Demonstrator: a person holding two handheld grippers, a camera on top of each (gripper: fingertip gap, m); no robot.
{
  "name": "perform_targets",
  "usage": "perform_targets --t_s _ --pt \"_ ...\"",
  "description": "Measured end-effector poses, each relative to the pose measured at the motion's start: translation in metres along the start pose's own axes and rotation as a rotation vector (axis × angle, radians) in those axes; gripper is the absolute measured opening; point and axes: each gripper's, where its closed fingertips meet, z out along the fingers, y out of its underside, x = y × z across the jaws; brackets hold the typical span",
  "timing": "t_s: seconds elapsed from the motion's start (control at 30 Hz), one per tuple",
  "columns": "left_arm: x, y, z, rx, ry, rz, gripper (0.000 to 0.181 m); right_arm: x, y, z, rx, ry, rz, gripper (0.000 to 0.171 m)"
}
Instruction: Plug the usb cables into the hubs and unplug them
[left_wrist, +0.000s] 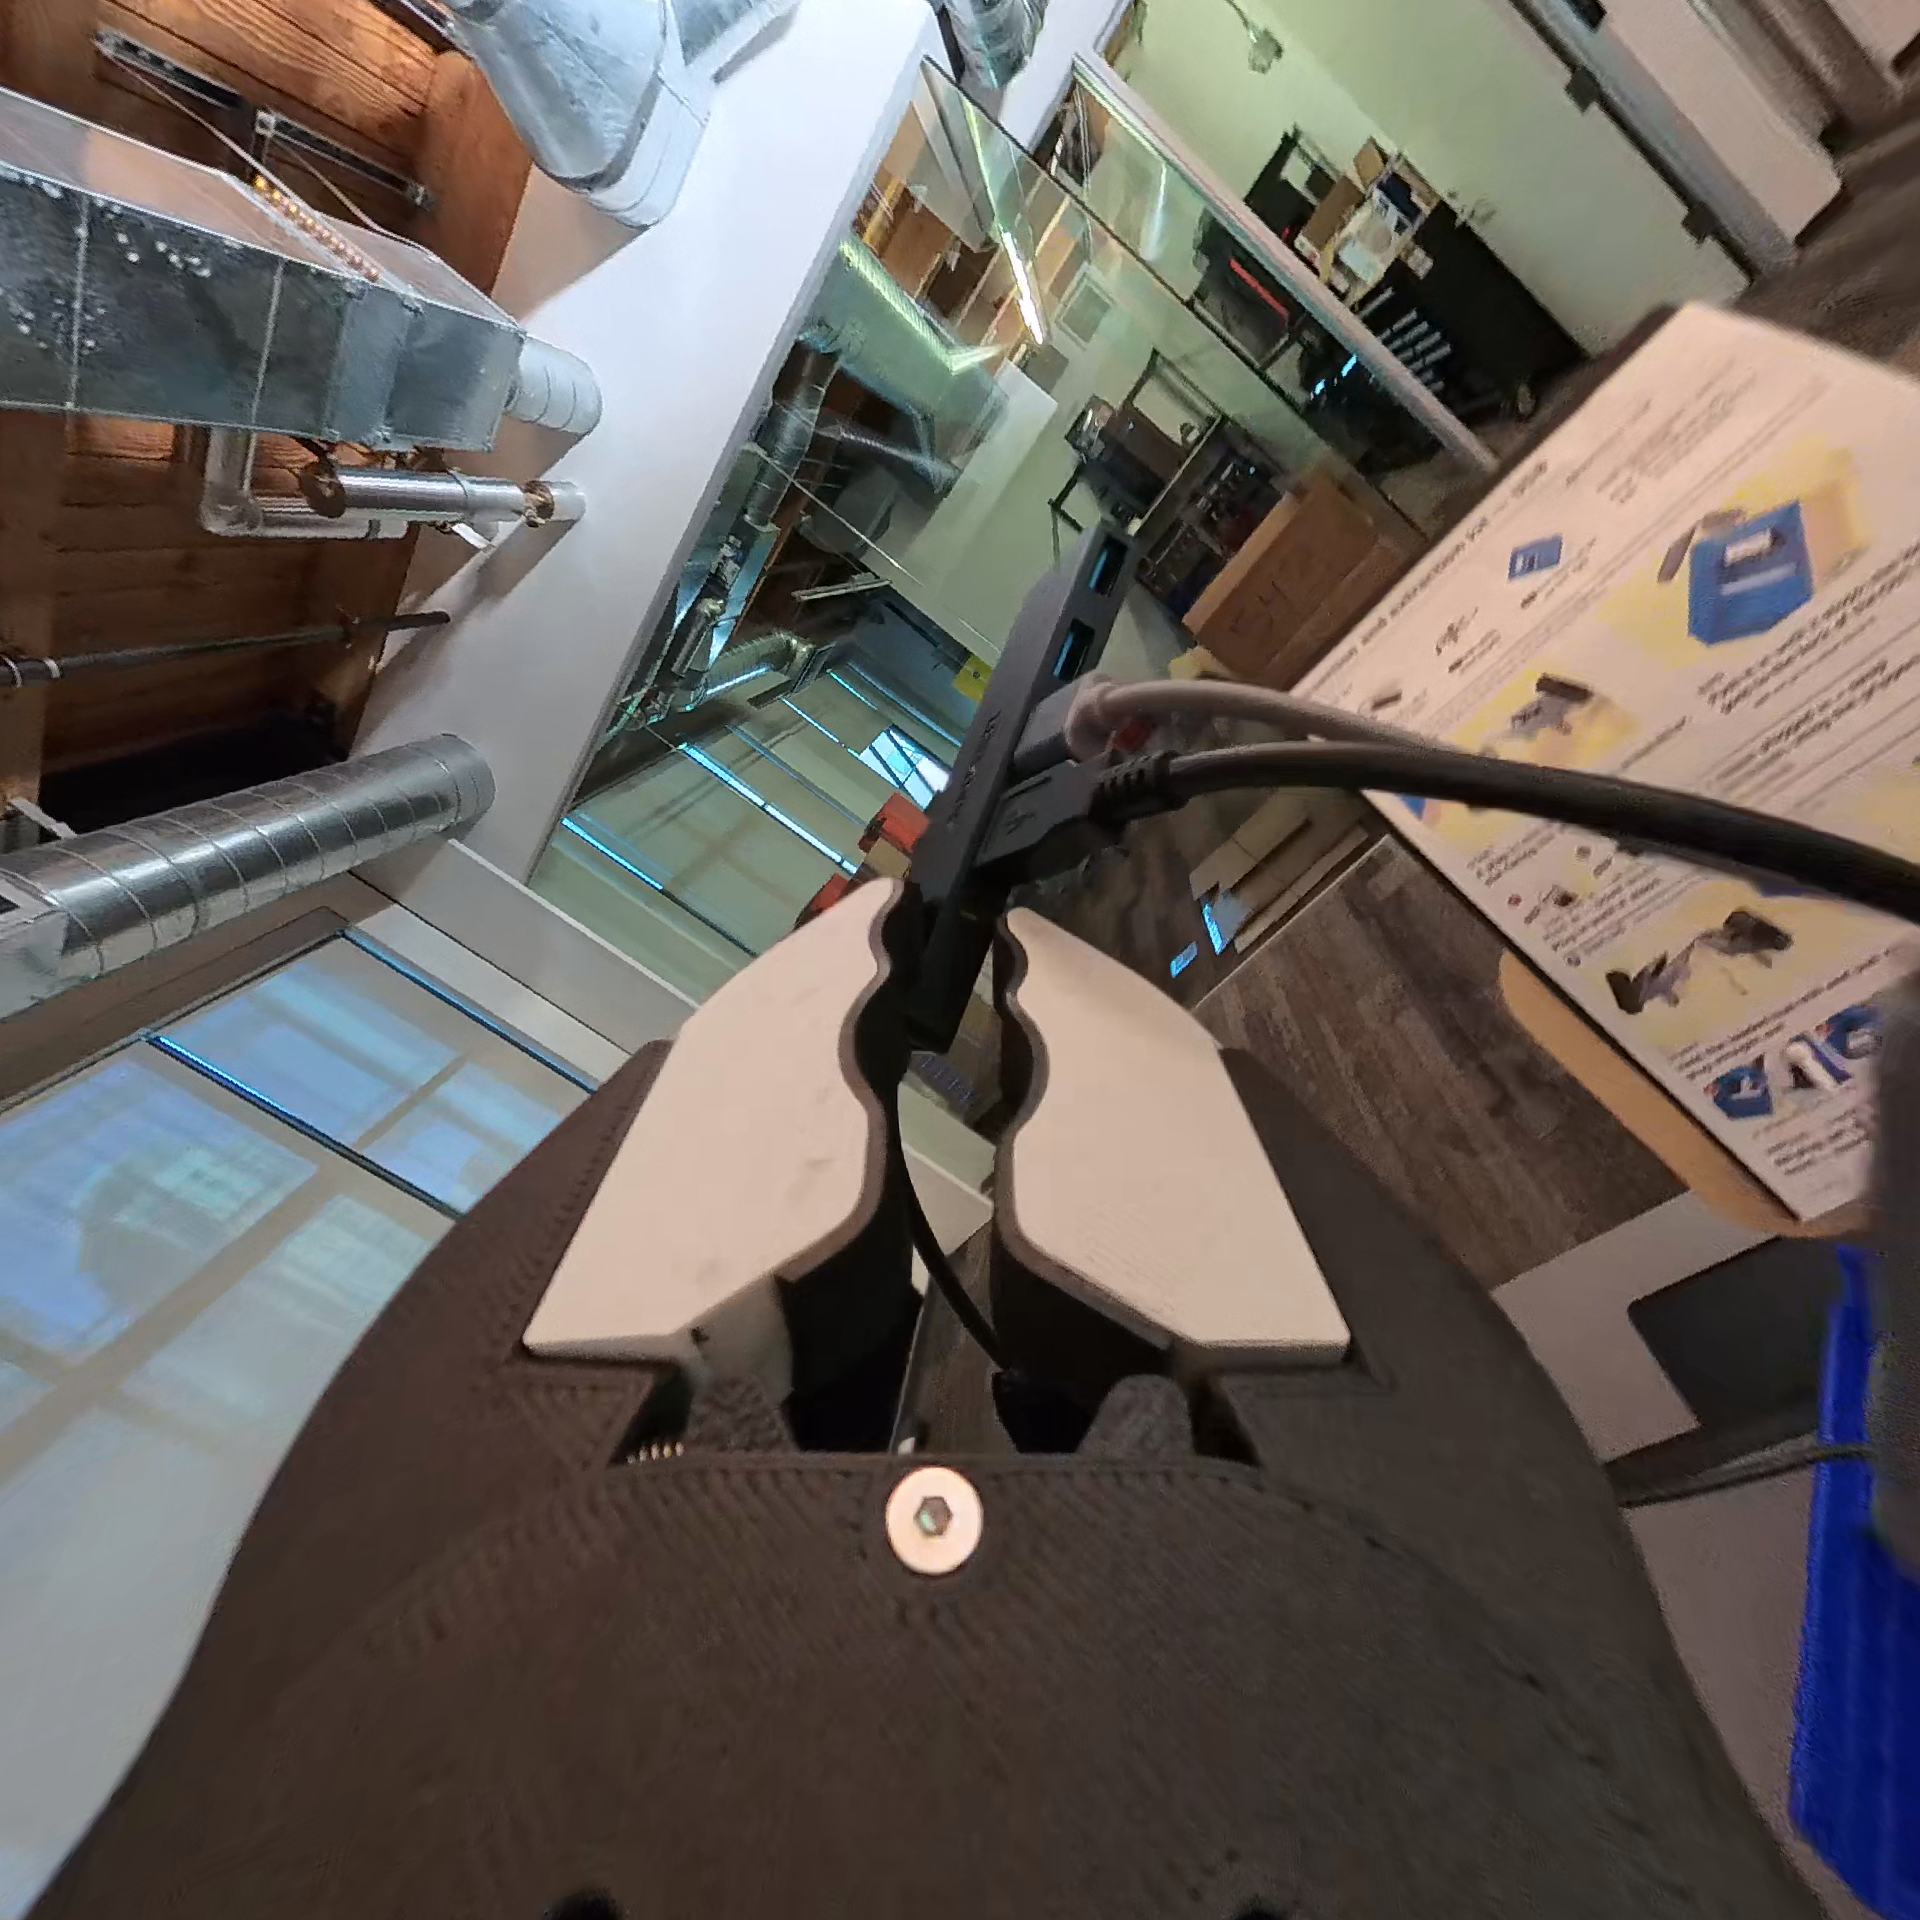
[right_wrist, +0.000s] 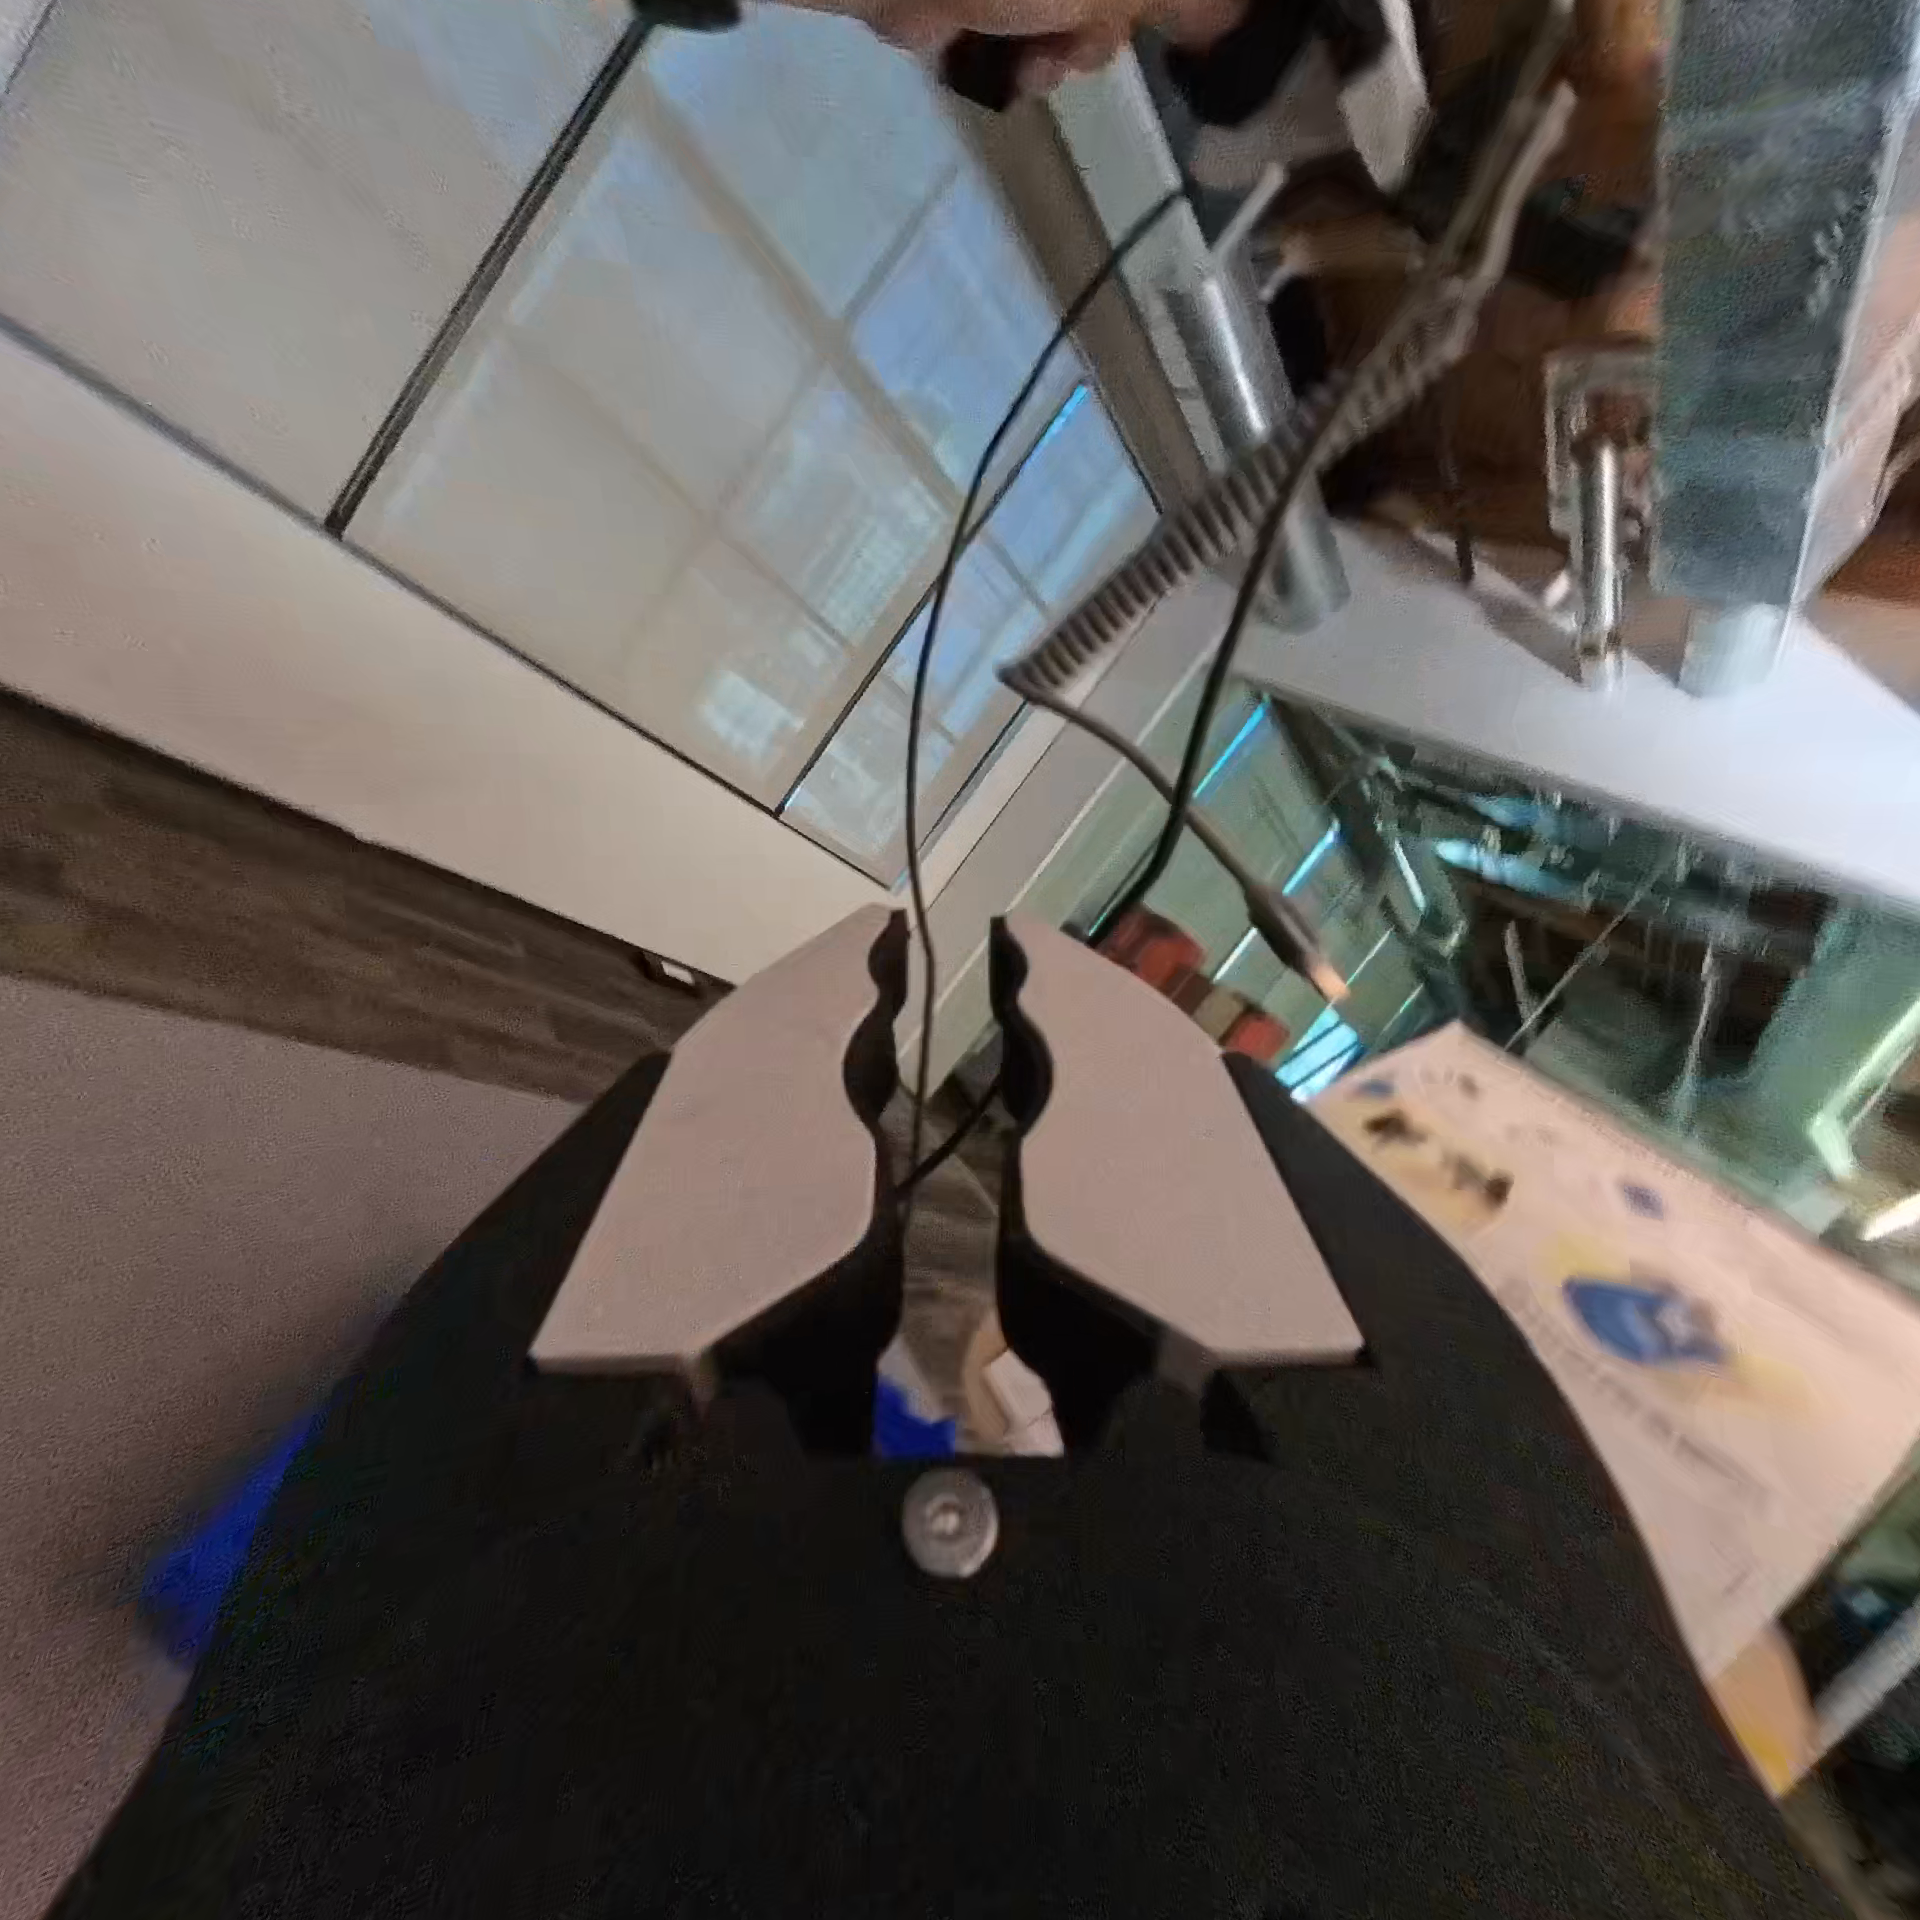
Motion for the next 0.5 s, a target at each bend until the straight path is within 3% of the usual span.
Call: perform_targets --t_s 0.07,0.2,0.23,0.33,0.4,0.5 --pt "-0.01 -0.015 -0.008 0.018 -0.007 -0.032 0.013 -0.009 0.029 -0.028 -0.084 0.093 0.279 0.008" --pt "-0.039 -0.05 -0.029 0.076 -0.038 -0.115 0.012 -0.088 0.159 -0.047 -0.567 0.093 0.674 0.029" --pt "-0.046 -0.058 -0.033 0.087 -0.041 -0.136 0.013 -0.116 0.176 -0.048 -0.621 0.038 0.812 0.032" --pt "-0.063 -0.073 -0.047 0.09 -0.055 -0.167 0.013 -0.162 0.201 -0.046 -0.636 0.027 1.096 0.045" --pt "-0.075 -0.075 -0.057 0.073 -0.066 -0.172 0.011 -0.17 0.222 -0.048 -0.697 0.109 1.141 0.066" --pt "-0.098 -0.074 -0.076 0.044 -0.104 -0.162 0.011 -0.163 0.234 -0.048 -0.7 0.206 1.262 0.07"
